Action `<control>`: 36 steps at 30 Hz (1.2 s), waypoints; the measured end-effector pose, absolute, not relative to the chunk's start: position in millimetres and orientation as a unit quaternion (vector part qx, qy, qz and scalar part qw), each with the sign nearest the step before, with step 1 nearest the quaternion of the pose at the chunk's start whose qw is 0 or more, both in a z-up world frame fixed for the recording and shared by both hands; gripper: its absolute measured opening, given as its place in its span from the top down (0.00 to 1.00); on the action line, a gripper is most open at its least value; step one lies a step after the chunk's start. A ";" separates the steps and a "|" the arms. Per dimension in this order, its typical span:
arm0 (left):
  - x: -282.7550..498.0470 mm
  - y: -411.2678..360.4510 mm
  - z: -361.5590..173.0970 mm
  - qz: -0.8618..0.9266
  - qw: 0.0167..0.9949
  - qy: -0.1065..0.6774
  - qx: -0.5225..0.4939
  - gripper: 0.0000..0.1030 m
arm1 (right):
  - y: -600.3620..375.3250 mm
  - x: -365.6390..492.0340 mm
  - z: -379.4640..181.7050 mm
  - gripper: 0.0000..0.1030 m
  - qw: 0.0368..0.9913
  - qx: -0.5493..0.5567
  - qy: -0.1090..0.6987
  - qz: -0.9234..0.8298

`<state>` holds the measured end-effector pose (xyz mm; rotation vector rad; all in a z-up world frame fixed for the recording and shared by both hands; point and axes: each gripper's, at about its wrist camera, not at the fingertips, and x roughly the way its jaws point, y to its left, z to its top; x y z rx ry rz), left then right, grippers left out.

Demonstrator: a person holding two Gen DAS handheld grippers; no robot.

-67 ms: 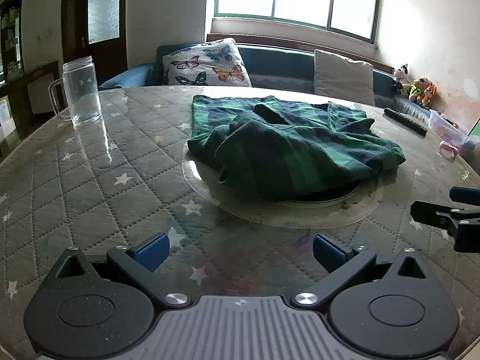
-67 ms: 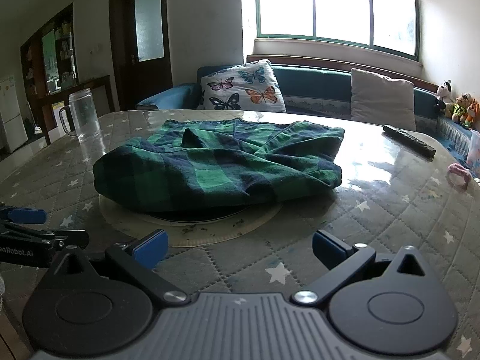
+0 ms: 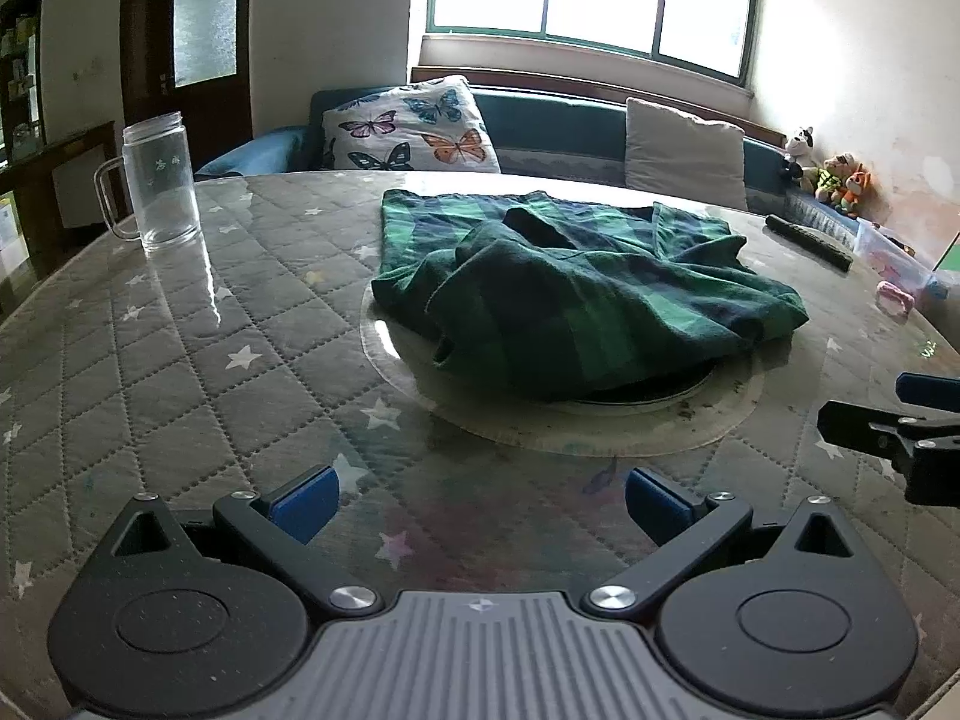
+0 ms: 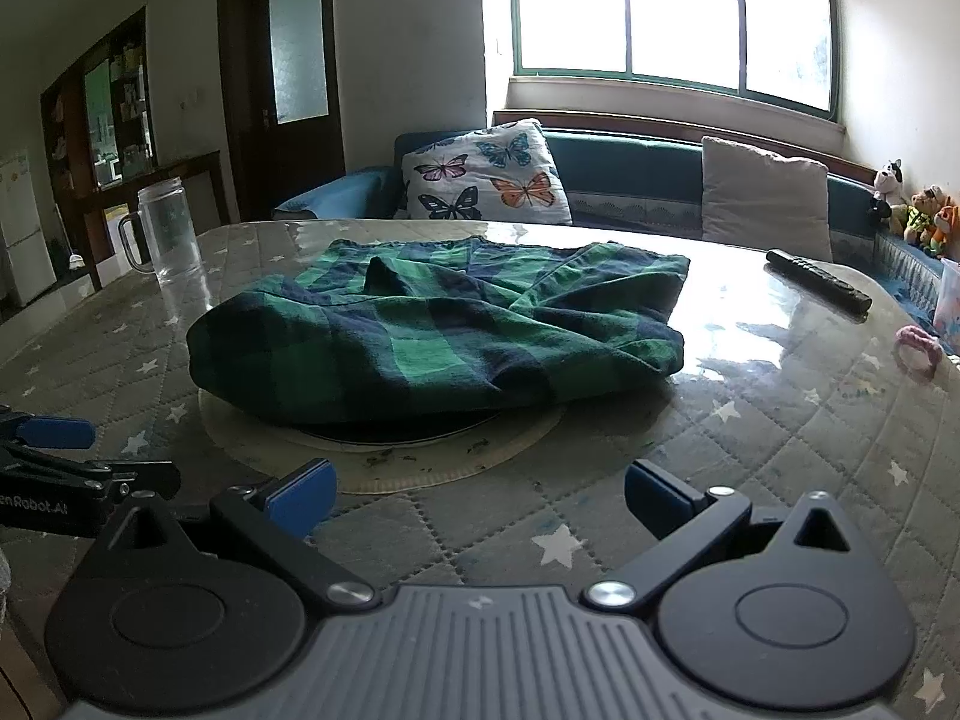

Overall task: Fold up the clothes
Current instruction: 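Move both grippers open toward the crumpled plaid shirt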

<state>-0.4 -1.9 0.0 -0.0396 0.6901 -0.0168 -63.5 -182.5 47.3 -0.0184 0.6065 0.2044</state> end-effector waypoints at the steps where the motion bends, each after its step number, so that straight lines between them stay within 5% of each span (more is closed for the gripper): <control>1: -0.5 -2.5 0.1 -0.008 0.940 0.340 -0.019 0.00 | -182.4 -63.2 47.1 0.00 0.949 -0.008 0.298 0.101; 36: 39.3 -11.4 2.9 -0.034 0.935 0.352 -0.008 0.00 | -176.5 -29.1 41.9 0.00 0.939 -0.008 0.322 0.118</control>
